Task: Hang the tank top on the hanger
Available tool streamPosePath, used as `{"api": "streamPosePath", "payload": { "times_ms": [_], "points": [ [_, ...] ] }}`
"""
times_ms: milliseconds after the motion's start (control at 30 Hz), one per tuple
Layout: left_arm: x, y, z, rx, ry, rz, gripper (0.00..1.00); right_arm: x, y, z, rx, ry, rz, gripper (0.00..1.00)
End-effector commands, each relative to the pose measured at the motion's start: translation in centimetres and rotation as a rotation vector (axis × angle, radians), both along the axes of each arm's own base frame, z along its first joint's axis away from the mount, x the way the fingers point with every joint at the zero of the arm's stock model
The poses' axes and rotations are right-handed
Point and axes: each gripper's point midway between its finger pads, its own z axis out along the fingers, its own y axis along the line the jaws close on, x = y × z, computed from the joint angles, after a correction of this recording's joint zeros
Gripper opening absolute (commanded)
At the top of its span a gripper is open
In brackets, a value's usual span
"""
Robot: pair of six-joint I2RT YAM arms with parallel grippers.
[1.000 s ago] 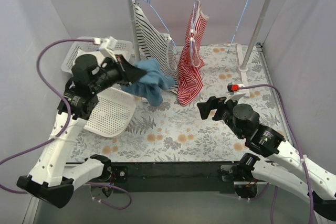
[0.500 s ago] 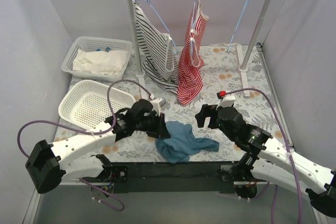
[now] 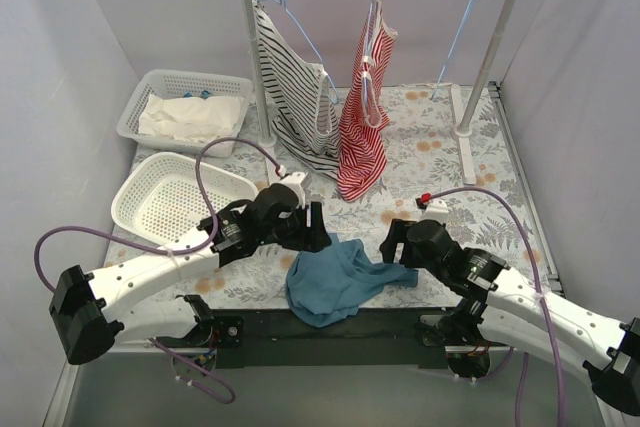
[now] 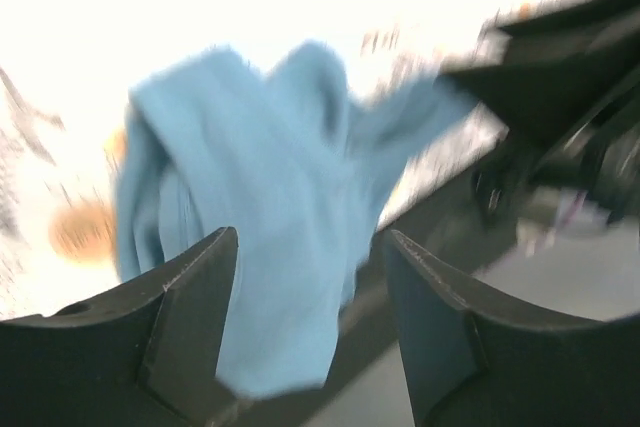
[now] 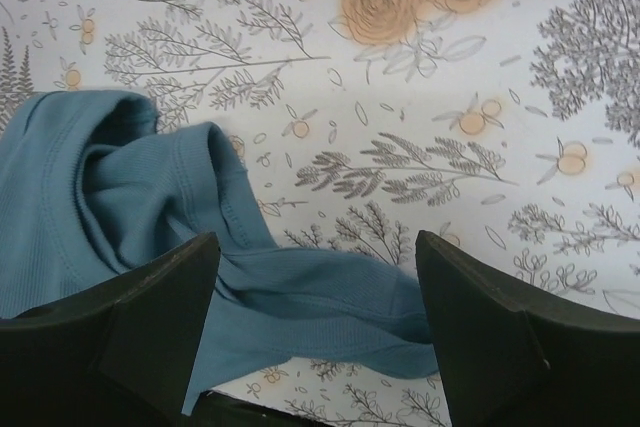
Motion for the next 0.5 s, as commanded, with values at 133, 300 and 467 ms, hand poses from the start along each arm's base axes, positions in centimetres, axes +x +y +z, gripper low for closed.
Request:
{"api": "streamPosePath", "payload": {
  "times_ms": [133,300,467],
  "points": [
    [8.0,-1.9,1.2,0.269,-0.182,0.082,0.45,-2.0,-2.8,-2.6,0.055,0.103,-0.175,0.80],
    [8.3,-3.7,-2.9,0.353,-0.122,-0.018,0.45,-2.9,-3.4,-3.8,0.072,0.154,-0.224,0.79],
    [7.0,-4.7,-5.1,0.350,-0.042,-0.097,0.47,-3.6,-4.1,-4.6,0.064,0.188,-0.248,0.79]
  ]
}}
